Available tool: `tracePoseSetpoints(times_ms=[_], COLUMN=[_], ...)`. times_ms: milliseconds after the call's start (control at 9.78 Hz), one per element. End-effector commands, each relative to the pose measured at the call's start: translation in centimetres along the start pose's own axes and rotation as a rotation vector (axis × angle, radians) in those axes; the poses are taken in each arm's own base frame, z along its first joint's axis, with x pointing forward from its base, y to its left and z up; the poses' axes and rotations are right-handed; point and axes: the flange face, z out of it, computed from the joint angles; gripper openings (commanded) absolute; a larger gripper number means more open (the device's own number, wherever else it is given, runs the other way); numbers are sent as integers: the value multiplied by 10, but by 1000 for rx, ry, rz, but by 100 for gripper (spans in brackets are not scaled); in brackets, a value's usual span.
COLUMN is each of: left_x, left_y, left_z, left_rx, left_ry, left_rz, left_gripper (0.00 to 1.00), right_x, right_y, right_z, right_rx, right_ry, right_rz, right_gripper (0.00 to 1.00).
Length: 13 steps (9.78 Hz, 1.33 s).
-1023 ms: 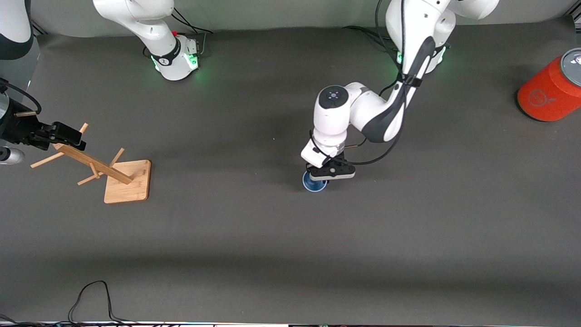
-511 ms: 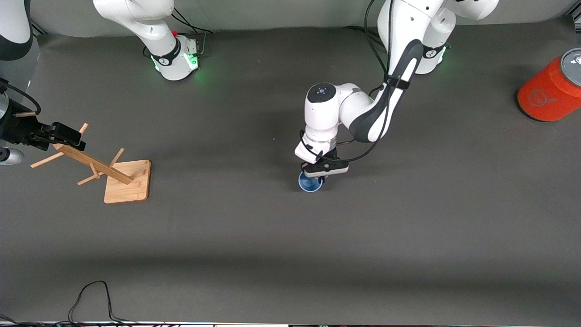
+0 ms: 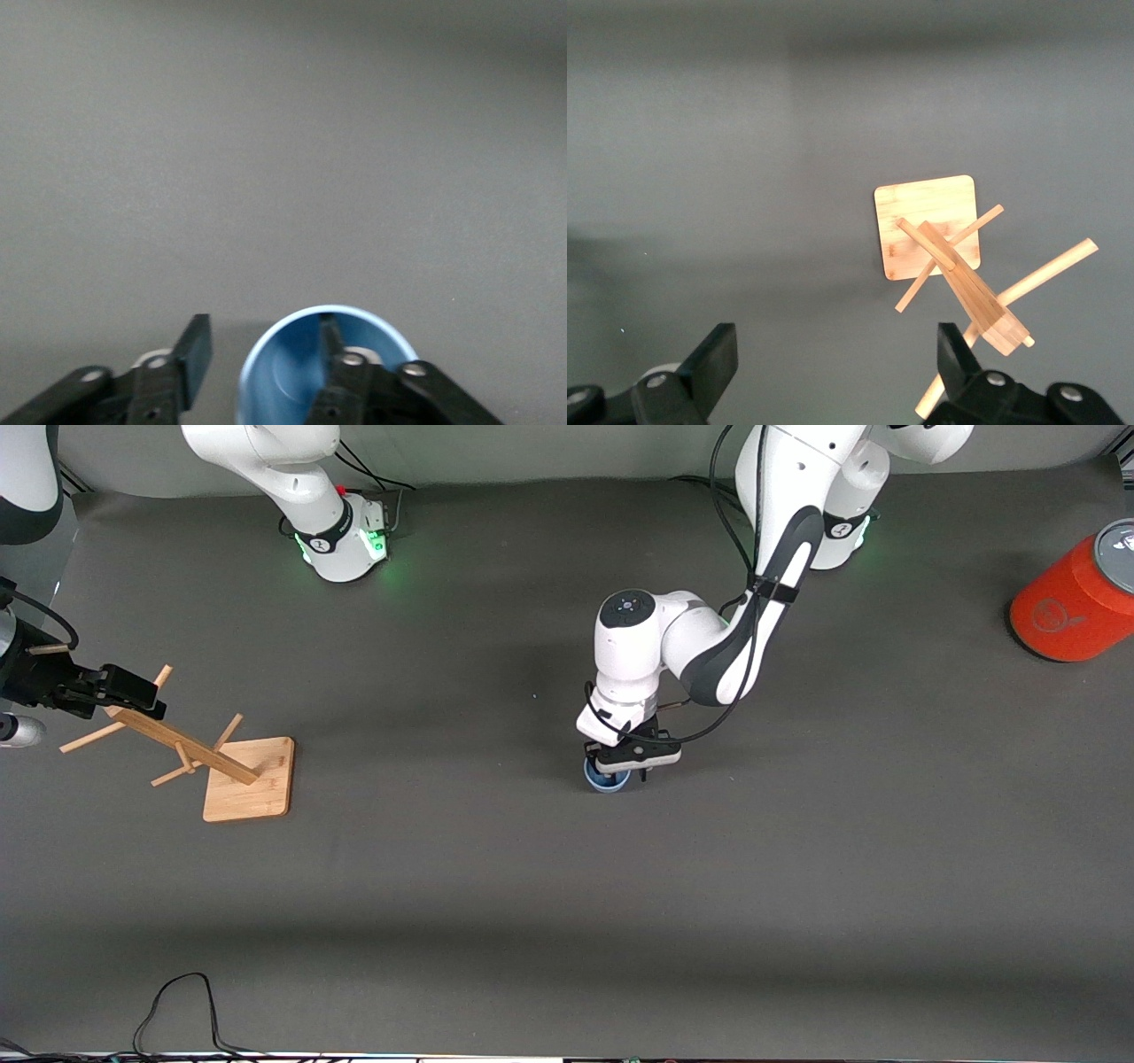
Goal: Rotate and upright cup with both arms
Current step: 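Rotate the blue cup upright with the left gripper, then open the left gripper and lift it off the cup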
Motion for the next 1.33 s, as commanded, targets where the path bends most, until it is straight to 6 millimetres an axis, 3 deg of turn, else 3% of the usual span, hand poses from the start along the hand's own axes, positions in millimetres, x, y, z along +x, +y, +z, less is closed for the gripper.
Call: tracePoseSetpoints(times_ms=[0, 307, 511, 614, 716, 920, 1227], left_x=[20, 63, 119, 150, 179, 225, 270], left_y=[-2, -8, -22, -44, -72, -151, -302], left_z=[-38, -101, -149, -162, -172, -198, -241], left_rx=[23, 27, 53, 58, 54, 80, 76], left_ry=[32, -58, -140, -174, -210, -256, -341], left_rz=[-11, 6, 10, 24, 47, 109, 140], left_gripper=[100, 100, 100, 100, 100, 100, 100], right_x=[2, 2, 2, 2, 2, 2, 3], right_y=[1, 2, 3, 3, 3, 4, 4], right_z=[-3, -3, -1, -2, -1, -1, -1], right_rx=[12, 11, 11, 11, 11, 11, 11], right_ry=[1, 1, 0, 0, -2, 0, 1], right_rz=[16, 18, 19, 19, 19, 21, 21], right_gripper=[100, 100, 100, 100, 100, 100, 100])
